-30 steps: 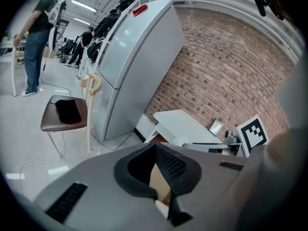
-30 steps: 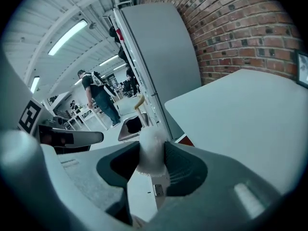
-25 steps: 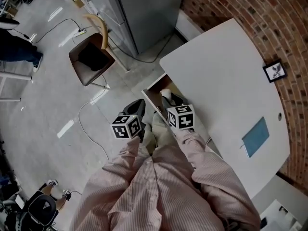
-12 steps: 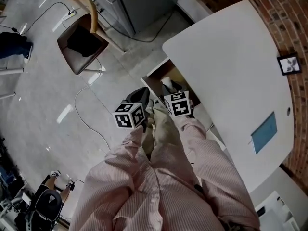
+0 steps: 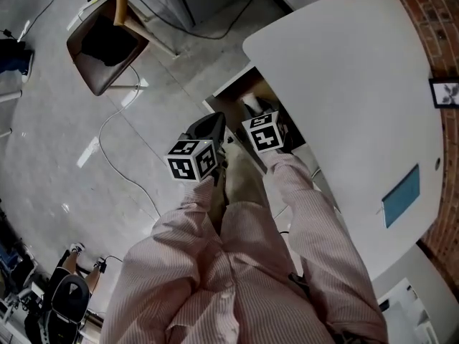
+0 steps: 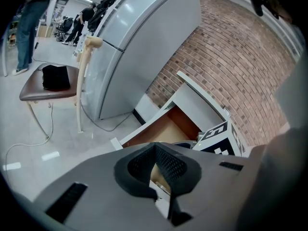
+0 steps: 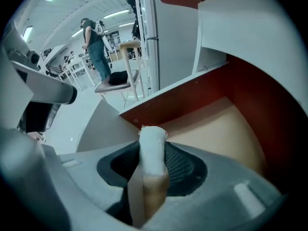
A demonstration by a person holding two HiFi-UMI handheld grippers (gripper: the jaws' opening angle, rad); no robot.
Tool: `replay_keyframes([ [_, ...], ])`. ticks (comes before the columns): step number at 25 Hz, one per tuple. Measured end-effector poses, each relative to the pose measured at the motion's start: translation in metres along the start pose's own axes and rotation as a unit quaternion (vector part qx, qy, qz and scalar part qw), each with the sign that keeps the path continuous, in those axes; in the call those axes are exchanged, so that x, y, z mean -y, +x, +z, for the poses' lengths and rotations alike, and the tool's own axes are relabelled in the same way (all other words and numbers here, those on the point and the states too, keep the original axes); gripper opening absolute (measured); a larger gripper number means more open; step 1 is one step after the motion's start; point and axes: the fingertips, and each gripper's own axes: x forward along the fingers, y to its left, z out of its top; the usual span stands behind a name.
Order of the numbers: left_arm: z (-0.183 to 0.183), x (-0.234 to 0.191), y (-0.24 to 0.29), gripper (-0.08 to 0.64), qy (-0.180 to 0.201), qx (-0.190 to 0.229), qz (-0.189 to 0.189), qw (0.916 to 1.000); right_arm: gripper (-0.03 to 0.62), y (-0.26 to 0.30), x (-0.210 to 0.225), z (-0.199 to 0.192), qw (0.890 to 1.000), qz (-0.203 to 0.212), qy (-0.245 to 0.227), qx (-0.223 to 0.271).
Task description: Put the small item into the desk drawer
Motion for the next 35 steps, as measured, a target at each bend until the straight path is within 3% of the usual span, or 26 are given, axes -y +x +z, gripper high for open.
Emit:
replay_keyframes([
  [13, -0.022, -0.014, 0.008, 0.000, 0.015, -0.014, 0.011, 0.9997, 0.158, 0.036, 0.008, -0.030, 0.996, -0.034, -0.036, -0.070],
  [19, -0.034, -0.020, 0.005, 0.000, 0.015, -0.025, 0.016, 0.9994, 0.158, 0.046, 0.004, -0.038, 0.994, -0.031, -0.029, -0.096],
  [35, -0.040, -0.018, -0.006, 0.000, -0.006, -0.029, 0.020, 0.9994, 0.201, 0.043, -0.003, -0.033, 0.997, -0.021, 0.008, -0.079],
])
